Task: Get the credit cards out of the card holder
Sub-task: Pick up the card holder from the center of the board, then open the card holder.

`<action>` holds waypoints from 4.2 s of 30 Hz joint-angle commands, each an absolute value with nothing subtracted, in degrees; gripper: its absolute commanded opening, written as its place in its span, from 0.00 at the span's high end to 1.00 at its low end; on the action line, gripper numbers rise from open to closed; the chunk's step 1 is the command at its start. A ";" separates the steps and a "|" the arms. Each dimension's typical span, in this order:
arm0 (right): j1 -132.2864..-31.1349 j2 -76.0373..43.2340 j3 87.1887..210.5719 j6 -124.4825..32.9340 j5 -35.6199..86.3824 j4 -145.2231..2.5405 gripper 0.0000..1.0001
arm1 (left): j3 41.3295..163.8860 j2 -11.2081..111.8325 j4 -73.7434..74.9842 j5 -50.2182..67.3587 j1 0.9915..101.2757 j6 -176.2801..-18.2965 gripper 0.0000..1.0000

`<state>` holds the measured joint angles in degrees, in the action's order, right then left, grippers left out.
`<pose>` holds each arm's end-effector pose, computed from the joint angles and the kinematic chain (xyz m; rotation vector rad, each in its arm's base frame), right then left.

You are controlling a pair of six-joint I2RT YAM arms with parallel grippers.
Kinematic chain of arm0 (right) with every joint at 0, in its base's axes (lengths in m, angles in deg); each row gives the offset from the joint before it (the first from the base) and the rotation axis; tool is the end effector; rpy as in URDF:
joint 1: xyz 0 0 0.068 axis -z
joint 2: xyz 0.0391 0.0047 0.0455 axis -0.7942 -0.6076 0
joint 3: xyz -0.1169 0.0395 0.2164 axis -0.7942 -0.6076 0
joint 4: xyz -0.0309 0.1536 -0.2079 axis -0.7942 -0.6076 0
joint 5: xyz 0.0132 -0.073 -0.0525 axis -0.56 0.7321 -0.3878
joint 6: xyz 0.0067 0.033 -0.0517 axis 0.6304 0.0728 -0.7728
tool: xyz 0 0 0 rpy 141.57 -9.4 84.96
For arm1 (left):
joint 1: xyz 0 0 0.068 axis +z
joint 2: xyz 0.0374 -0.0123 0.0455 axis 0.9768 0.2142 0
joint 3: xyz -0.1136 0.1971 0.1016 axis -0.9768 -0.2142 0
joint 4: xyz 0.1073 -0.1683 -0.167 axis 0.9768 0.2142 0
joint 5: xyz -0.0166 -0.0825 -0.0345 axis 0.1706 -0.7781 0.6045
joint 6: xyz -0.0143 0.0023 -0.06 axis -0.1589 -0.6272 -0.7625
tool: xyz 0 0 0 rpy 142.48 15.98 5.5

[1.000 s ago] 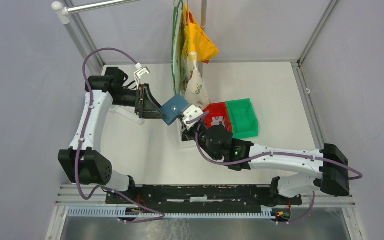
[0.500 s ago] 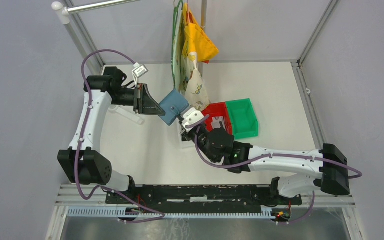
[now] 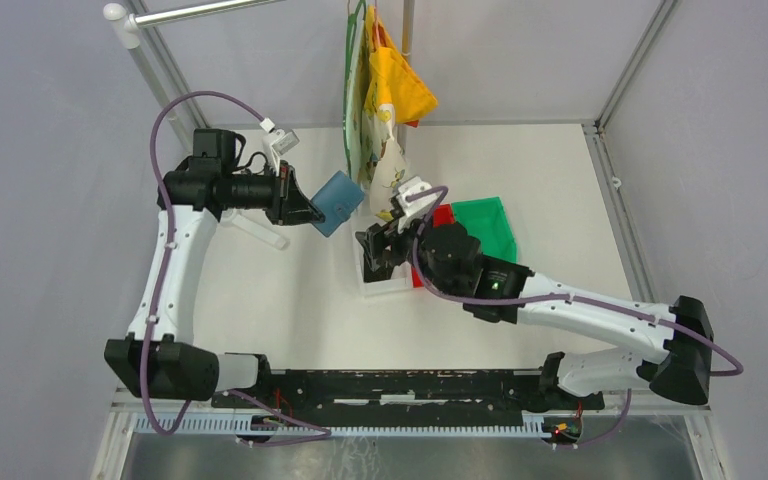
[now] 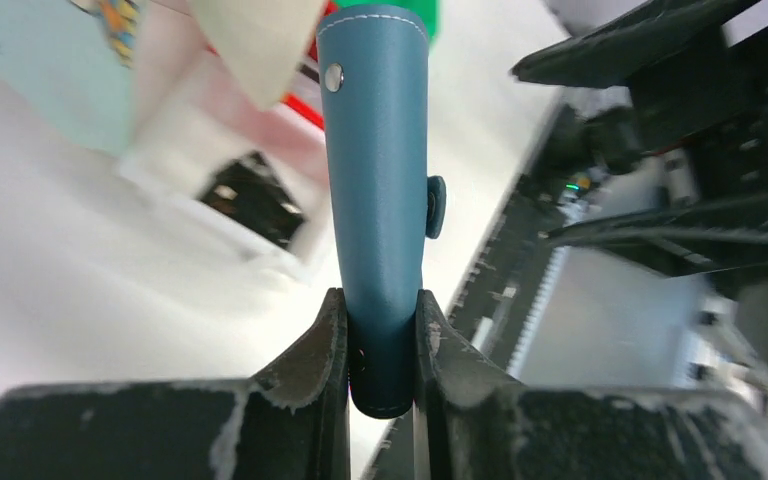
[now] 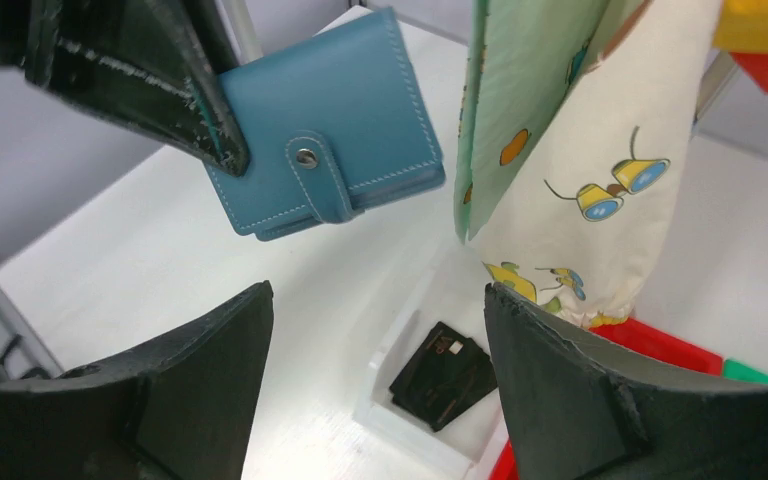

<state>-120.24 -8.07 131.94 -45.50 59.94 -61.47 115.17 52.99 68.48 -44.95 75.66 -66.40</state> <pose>0.1394 0.2835 0.3315 -0.5156 1.5993 0.6041 0.2535 -0.0498 0.3532 0.7619 2.0903 -1.2069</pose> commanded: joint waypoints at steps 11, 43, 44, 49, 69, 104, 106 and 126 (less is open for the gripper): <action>-116.30 -11.90 146.63 -10.83 41.32 -71.99 0.26 | 109.02 39.62 48.23 -10.82 59.22 -72.68 0.98; -111.12 -11.63 137.04 8.33 36.93 -59.76 0.38 | 104.89 27.77 51.33 -15.89 55.20 -59.56 0.98; -111.09 -11.71 136.95 8.59 37.02 -59.64 0.38 | 104.88 27.48 51.33 -16.20 55.10 -59.26 0.98; -111.03 -12.01 136.62 9.03 37.74 -59.59 0.38 | 104.84 26.63 51.28 -16.37 55.07 -58.32 0.98; -110.05 -13.00 135.97 12.35 36.99 -56.88 0.49 | 106.15 25.86 53.79 -20.23 55.05 -56.41 0.98; -110.24 -12.76 130.41 15.11 40.83 -56.70 1.00 | 103.31 23.12 45.70 -15.72 55.05 -53.74 0.98; -110.24 -11.32 129.50 13.53 41.66 -56.59 1.00 | 103.26 23.15 45.71 -15.82 55.05 -54.16 0.98; -108.22 -3.49 137.14 -24.31 26.06 -68.22 0.24 | 113.47 29.97 48.46 -31.18 55.08 -71.64 0.98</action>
